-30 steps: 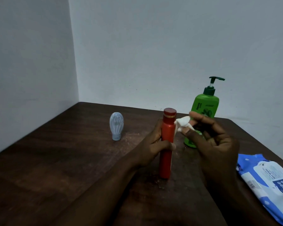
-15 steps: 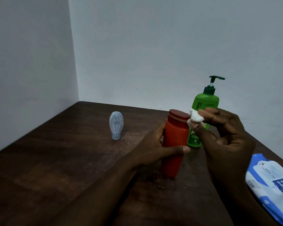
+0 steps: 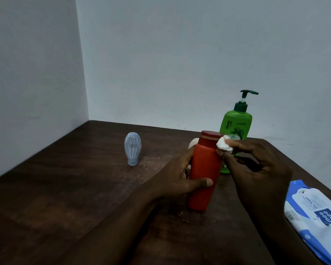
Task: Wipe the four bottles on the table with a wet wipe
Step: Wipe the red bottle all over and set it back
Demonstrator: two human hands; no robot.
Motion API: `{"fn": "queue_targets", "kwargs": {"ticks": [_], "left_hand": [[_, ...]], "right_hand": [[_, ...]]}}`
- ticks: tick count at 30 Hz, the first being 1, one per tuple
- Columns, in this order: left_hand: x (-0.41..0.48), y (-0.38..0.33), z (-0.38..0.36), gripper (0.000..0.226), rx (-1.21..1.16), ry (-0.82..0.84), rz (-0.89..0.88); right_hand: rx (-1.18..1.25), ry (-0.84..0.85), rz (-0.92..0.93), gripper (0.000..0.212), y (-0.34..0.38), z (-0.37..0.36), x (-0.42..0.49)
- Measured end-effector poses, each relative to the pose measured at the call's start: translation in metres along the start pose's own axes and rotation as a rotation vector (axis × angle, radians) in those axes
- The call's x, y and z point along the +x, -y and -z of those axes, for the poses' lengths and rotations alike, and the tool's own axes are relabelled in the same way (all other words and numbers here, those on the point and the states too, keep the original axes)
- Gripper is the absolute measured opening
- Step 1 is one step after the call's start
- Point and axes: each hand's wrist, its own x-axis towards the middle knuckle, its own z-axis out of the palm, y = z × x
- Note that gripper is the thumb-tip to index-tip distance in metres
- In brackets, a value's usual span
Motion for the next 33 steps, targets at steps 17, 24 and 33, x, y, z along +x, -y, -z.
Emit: {"fn": "queue_targets", "kwargs": {"ticks": [17,24,33], "left_hand": [[-0.001,0.004,0.001,0.053,0.019,-0.007,-0.056],[0.002,0.006,0.002,0.071,-0.033,0.024,0.046],[-0.003,0.004,0.001,0.058,-0.035,-0.020,-0.021]], "right_hand": [[-0.133,0.020,0.199,0.024,0.002,-0.033,0.002],[-0.104,-0.058,-0.034,0.021,-0.010,-0.012,0.010],[-0.192,0.075,0.143,0.022,0.015,-0.042,0.022]]}}
